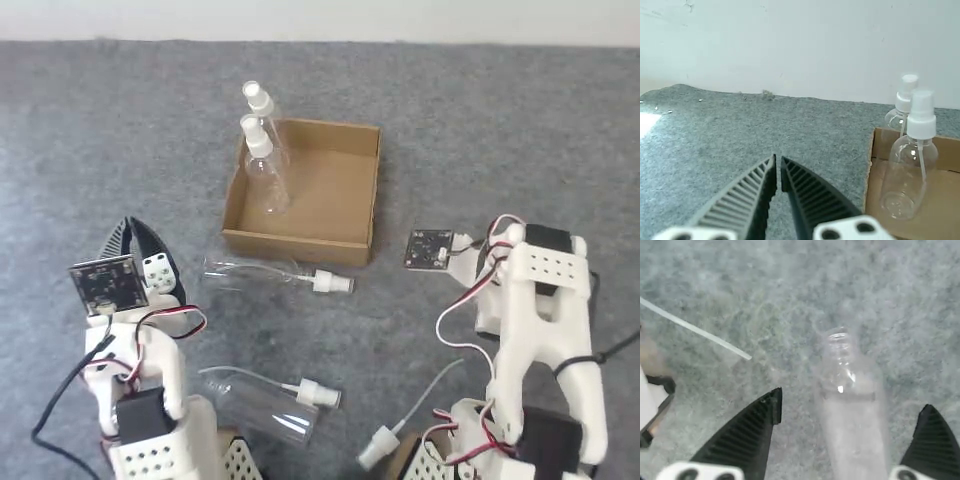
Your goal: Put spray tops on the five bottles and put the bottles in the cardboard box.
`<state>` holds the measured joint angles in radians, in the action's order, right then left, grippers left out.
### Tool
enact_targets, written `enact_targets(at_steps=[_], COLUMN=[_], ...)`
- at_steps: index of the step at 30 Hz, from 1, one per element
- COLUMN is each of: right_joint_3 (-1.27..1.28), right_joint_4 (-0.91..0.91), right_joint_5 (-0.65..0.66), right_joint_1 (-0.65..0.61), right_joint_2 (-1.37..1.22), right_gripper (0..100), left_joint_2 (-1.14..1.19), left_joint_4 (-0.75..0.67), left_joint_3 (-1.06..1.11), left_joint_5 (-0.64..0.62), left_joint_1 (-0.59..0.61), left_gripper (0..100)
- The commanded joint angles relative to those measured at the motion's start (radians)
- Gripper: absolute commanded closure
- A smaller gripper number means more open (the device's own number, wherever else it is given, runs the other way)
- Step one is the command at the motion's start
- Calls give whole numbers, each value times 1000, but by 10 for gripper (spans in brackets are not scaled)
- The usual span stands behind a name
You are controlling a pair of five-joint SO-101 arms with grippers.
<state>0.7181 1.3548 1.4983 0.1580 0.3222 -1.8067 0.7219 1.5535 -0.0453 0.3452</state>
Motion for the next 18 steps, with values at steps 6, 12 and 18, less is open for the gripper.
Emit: enact_targets(at_steps=[6, 12, 18], right_joint_3=[143, 198, 224], right_joint_4=[-260, -344, -397], right_joint_5=[14, 12, 11], right_joint_1=[18, 18, 10], right_joint_2=[54, 54, 54], right_gripper=[626, 630, 838], left_joint_2=[-12, -12, -12], left_joint_4=[-26, -26, -26], left_joint_3=[2, 4, 4], left_joint_5=[11, 11, 11], left_joint_1=[-3, -3, -3], left_gripper=[987, 987, 987])
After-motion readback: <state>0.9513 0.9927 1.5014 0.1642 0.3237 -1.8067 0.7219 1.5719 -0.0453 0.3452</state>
